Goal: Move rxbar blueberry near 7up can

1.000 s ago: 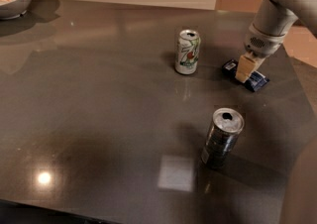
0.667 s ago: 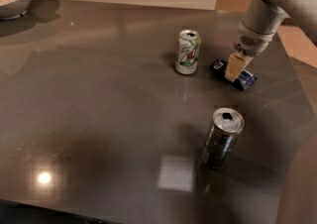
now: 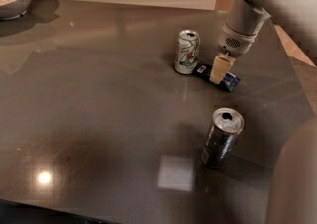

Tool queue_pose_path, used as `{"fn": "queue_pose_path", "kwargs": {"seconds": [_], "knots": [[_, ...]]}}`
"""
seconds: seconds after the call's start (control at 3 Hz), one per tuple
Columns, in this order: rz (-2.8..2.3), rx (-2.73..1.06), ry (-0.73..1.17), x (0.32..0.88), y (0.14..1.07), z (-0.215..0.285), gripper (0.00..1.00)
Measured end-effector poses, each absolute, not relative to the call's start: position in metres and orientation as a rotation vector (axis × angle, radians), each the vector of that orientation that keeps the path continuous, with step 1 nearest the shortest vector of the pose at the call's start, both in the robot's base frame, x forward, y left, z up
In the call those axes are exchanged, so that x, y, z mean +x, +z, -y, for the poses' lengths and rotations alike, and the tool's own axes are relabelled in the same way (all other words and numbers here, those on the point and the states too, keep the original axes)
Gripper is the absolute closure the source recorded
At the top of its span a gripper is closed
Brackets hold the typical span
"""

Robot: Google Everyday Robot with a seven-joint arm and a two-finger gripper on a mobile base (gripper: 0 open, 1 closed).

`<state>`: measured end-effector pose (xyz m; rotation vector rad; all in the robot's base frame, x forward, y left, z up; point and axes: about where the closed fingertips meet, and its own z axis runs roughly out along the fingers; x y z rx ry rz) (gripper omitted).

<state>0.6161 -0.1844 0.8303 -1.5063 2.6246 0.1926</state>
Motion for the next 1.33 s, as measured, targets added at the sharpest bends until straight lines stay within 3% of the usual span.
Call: {"fn": "queue_pose_path", "kwargs": {"seconds": [0.33, 1.33], "knots": [[-2.589, -1.573, 0.220, 0.6153, 0.8292, 0.1712, 0.82], [-2.574, -1.559, 0.212, 0.6229, 0.8254, 0.1684, 0.13]]}}
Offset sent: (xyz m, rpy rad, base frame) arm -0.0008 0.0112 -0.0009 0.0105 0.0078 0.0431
